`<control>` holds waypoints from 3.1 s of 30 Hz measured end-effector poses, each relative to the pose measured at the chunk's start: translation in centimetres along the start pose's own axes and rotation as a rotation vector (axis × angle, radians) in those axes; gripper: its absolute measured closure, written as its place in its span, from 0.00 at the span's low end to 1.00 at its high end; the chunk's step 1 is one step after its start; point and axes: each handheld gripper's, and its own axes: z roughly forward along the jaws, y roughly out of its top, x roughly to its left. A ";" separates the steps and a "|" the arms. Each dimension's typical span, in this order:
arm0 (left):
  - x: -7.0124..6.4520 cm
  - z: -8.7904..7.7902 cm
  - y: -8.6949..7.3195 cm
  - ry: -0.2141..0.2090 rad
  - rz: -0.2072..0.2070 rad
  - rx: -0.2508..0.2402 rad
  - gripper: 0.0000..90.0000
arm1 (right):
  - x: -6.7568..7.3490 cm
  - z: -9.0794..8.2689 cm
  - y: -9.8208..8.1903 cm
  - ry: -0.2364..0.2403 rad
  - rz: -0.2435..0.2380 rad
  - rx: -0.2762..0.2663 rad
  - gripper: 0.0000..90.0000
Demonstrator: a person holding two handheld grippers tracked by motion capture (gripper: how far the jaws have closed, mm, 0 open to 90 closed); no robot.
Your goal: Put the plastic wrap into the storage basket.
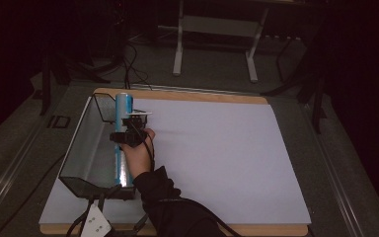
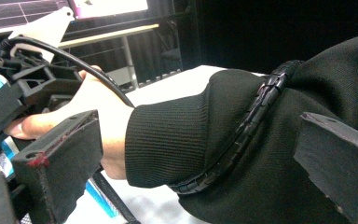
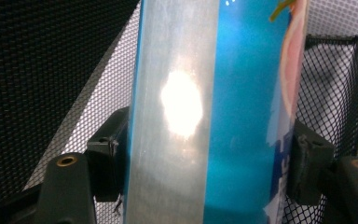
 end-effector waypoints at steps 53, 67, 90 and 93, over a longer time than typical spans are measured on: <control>-0.1 0.7 0.0 -0.010 -0.005 0.035 0.02 | -8.0 -14.1 -3.5 0.219 -0.532 -0.135 0.14; -0.3 0.9 0.0 -0.013 -0.009 0.040 0.02 | -12.7 -18.6 -6.1 0.185 -0.536 -0.148 0.15; -0.3 1.0 0.0 -0.012 -0.003 0.046 0.02 | -16.8 -23.9 -10.8 0.151 -0.533 -0.164 0.15; -0.4 1.0 0.0 -0.012 -0.005 0.045 0.02 | -17.1 -24.6 -11.4 0.141 -0.530 -0.187 0.15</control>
